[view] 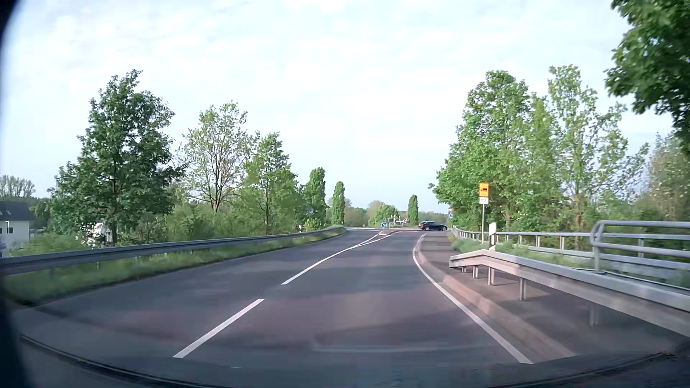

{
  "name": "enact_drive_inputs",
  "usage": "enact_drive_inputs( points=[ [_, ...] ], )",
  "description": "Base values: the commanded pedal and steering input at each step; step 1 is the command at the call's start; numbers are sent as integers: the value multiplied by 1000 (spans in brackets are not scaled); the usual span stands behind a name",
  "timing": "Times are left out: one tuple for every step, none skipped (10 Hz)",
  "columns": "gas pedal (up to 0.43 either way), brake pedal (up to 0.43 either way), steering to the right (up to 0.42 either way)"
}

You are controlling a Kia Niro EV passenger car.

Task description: Follow the waypoints while adhering to traffic rules and regulations

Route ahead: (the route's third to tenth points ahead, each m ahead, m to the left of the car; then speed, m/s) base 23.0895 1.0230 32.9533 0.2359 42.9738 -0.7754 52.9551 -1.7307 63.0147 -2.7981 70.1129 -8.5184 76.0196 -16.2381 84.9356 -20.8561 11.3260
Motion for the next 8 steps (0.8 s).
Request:
enact_drive_inputs(
  points=[
    [0, 0, 0],
    [0, 0, 0],
    [0, 0, 0],
    [0, 0, 0],
    [0, 0, 4],
    [0, 0, 6],
    [0, 0, 8],
    [0, 0, 8]
  ],
)
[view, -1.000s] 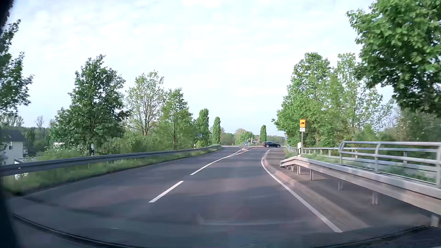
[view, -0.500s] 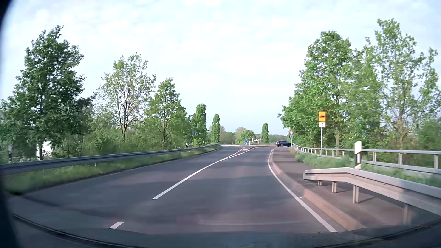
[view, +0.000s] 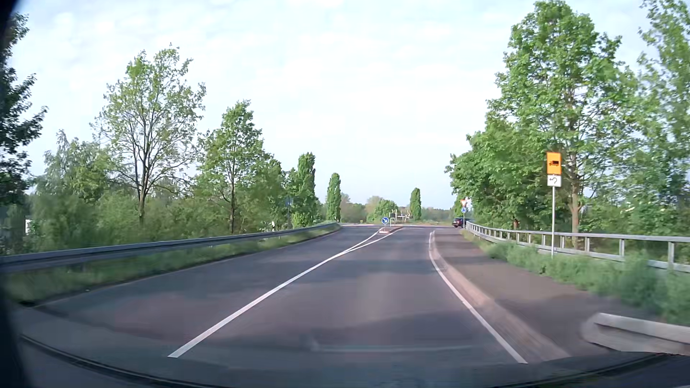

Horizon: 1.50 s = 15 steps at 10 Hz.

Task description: Follow the waypoints while adhering to traffic rules and regulations

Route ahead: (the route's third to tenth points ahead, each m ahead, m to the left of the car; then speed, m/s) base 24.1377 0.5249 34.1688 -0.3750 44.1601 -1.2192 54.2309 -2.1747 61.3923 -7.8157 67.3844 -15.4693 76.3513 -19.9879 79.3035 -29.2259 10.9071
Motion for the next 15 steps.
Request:
enact_drive_inputs(
  points=[
    [0, 0, 9],
    [0, 0, 11],
    [0, 0, 12],
    [0, 0, 13],
    [0, 0, 14],
    [0, 0, 15],
    [0, 0, 16],
    [0, 0, 15],
    [0, 0, 16],
    [0, 0, 16],
    [0, 0, 17],
    [0, 0, 19],
    [0, 0, 19],
    [0, 0, 19],
    [0, 0, 19]
  ],
)
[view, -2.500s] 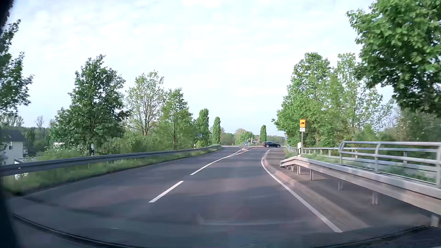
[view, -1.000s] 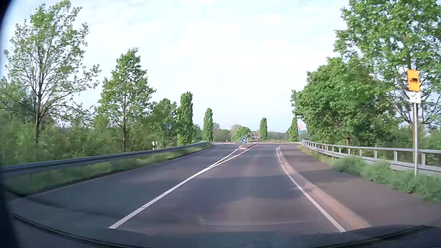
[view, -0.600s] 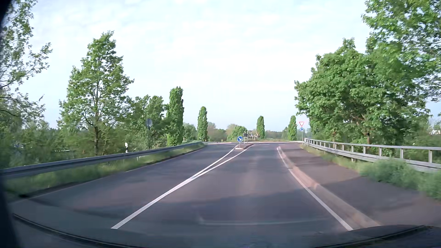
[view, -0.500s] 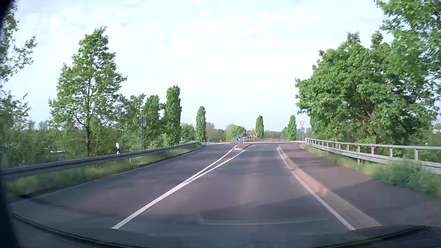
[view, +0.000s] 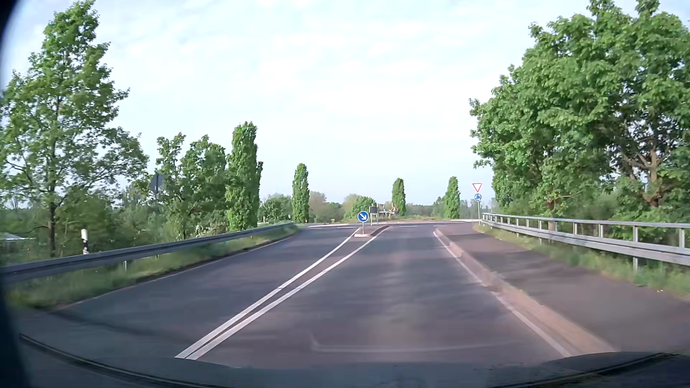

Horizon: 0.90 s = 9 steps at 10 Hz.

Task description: Follow the waypoints while adhering to traffic rules and regulations

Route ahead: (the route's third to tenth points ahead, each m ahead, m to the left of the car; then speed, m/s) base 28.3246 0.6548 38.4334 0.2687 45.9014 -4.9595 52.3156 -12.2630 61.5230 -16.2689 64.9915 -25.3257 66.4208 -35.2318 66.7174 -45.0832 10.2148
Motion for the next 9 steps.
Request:
enact_drive_inputs(
  points=[
    [0, 0, 19],
    [0, 0, 21],
    [0, 0, 24],
    [0, 0, 26],
    [0, 0, 26],
    [0, 0, 25],
    [0, 0, 24],
    [0, 0, 24],
    [0, 0, 21]
  ],
)
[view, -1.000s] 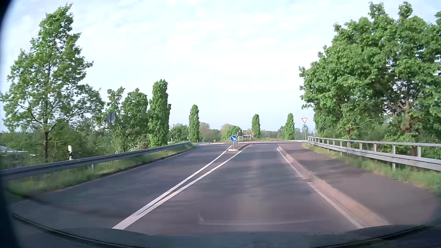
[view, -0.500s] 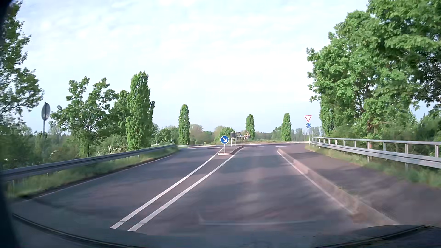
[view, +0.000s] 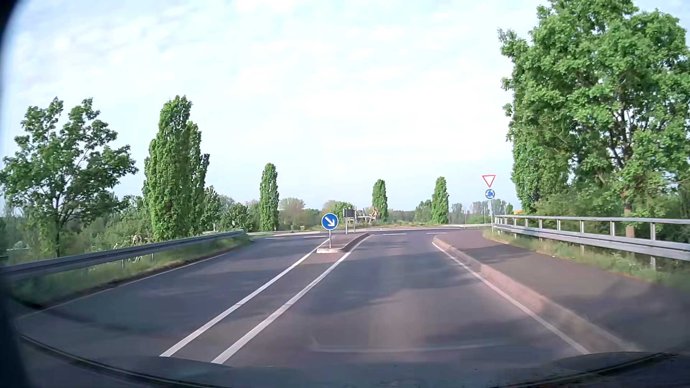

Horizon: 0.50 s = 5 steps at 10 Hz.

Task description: Follow the waypoints while adhering to traffic rules and regulations

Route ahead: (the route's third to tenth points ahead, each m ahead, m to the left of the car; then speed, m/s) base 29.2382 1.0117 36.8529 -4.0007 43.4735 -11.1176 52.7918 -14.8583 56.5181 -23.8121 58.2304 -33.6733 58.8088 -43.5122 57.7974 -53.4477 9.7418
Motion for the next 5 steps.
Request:
enact_drive_inputs(
  points=[
    [0, 0, 15],
    [0, 0, 13],
    [0, 0, 12],
    [0, 6, 11],
    [0, 6, 10]
  ],
)
